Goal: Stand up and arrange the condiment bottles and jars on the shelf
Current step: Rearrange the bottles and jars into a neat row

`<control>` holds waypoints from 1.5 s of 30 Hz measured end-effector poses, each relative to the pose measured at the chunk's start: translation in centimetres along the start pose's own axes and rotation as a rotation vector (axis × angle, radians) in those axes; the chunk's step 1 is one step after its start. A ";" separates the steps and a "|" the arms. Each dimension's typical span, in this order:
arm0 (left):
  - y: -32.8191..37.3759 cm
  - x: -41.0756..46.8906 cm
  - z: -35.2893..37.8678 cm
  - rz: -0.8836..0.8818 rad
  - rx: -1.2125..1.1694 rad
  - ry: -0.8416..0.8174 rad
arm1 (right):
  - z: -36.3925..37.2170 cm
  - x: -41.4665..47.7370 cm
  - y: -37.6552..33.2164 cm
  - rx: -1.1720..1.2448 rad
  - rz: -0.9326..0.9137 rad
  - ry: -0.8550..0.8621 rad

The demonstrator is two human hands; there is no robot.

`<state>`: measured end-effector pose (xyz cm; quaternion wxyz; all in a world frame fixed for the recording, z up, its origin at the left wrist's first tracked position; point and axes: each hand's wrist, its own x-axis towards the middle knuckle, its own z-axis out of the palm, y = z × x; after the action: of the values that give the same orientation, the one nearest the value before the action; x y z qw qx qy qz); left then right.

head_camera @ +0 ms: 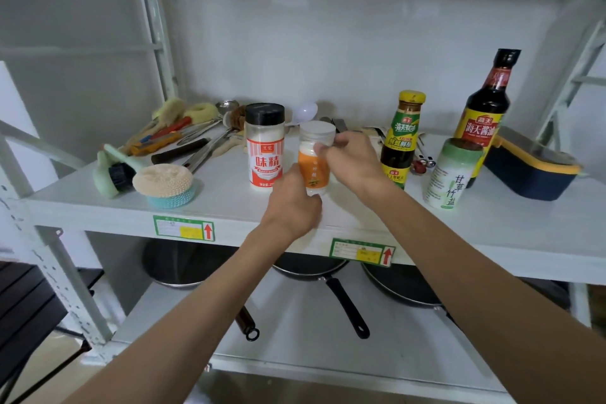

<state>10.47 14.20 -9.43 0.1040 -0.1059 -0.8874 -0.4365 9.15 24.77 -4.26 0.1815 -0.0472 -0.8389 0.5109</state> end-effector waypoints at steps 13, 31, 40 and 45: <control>0.5 0.4 1.5 0.043 -0.038 -0.093 | -1.8 1.1 2.9 0.000 -0.017 0.044; 9.9 0.3 -2.8 0.428 -0.110 0.312 | -6.4 -4.6 6.4 -0.165 0.045 0.341; 18.6 8.9 -2.5 0.596 0.514 -0.161 | -5.5 -2.0 8.5 -0.191 0.098 0.292; 18.3 9.8 -1.5 0.549 0.549 -0.217 | -4.8 -0.8 8.8 -0.305 0.081 0.338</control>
<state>6.31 24.88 7.92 0.1470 -0.3527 -0.9155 -0.1257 10.70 32.72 -10.17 0.2896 -0.1924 -0.8616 0.3697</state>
